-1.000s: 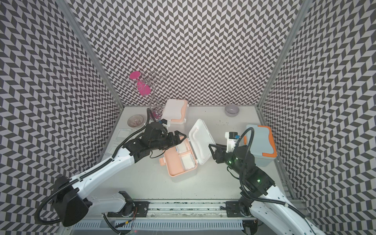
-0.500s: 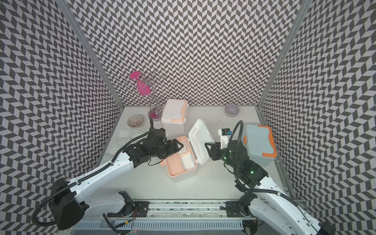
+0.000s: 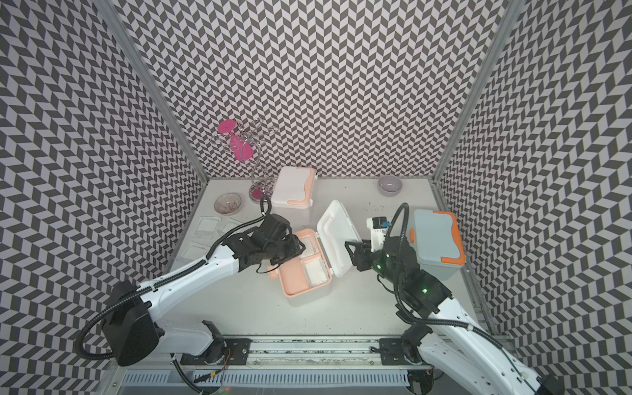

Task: Open first aid kits and take out gauze
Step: Pick up the gauze from the first aid kit, then place the gauze at the center of the board.

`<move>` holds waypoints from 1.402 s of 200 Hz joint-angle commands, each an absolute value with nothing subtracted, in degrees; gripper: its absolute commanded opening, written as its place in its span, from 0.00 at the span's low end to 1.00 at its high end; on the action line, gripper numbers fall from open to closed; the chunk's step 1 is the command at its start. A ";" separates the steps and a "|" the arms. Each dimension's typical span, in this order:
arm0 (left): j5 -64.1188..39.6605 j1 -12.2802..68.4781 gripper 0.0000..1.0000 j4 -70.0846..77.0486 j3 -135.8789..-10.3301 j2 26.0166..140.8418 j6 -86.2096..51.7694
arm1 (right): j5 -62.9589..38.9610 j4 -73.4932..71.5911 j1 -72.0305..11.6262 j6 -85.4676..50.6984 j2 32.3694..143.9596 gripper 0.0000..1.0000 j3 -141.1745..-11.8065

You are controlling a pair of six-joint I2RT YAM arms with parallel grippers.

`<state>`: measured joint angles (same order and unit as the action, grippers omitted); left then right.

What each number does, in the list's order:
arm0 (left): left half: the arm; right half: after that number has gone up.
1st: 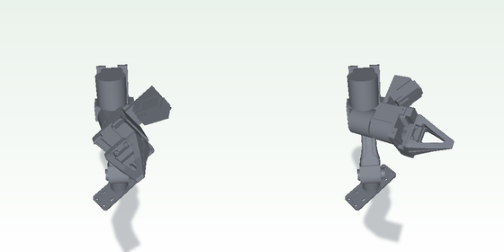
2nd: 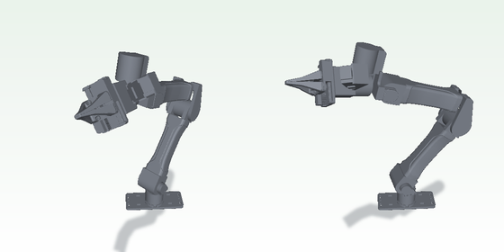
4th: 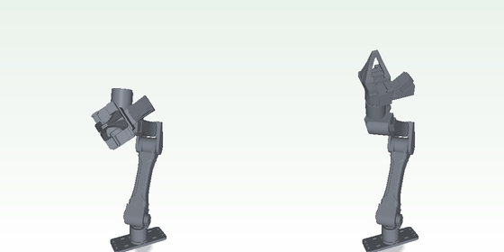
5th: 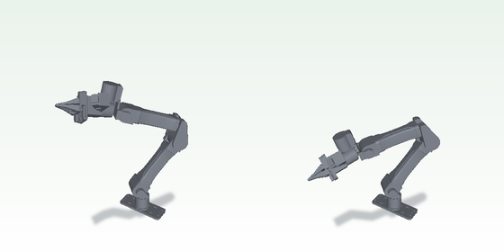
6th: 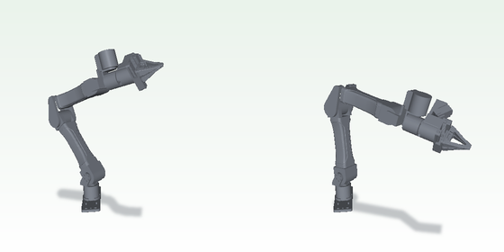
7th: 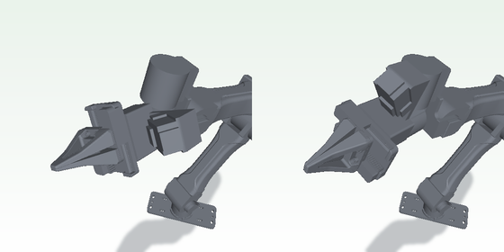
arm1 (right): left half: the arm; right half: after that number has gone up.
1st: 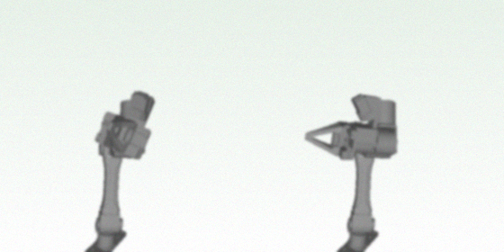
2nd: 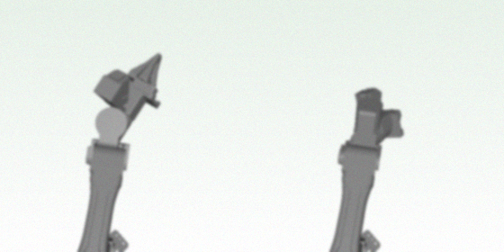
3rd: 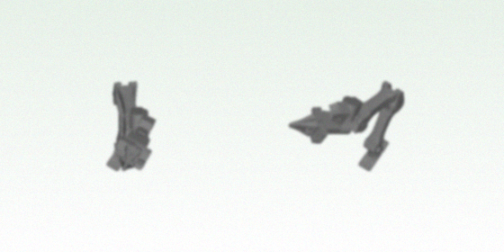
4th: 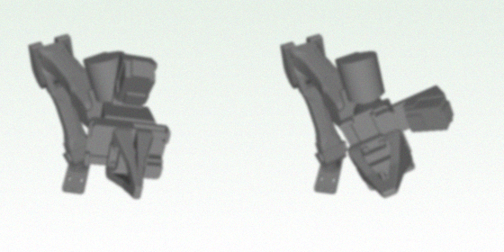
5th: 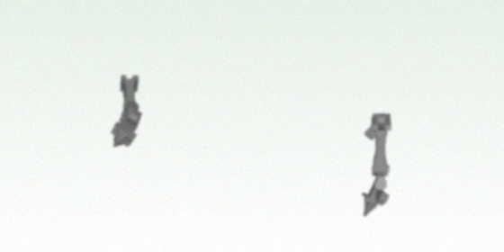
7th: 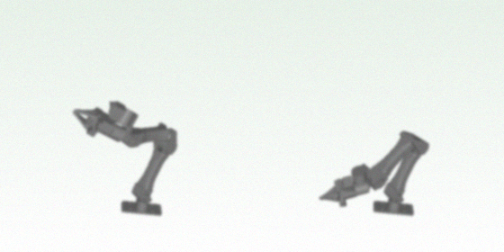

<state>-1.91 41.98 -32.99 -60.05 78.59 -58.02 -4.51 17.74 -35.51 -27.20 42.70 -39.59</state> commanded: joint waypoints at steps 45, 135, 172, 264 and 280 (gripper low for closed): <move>0.40 42.01 0.25 -34.62 -61.86 78.91 -56.98 | -4.97 15.02 -35.68 -26.79 42.36 0.48 -39.91; 4.64 41.92 0.00 -40.09 -63.40 72.15 -57.34 | -5.45 14.68 -35.68 -26.94 42.62 0.49 -40.20; 8.24 38.34 0.00 -44.02 -59.93 63.42 -59.84 | -5.88 14.85 -35.68 -26.96 42.98 0.52 -40.20; 7.90 -12.44 0.00 -47.44 -46.27 49.02 -46.98 | -9.17 15.37 -35.68 -27.48 43.94 0.74 -40.08; 8.43 -19.04 0.00 -45.86 -45.66 49.74 -46.38 | -10.13 15.96 -35.68 -27.37 44.67 0.74 -40.43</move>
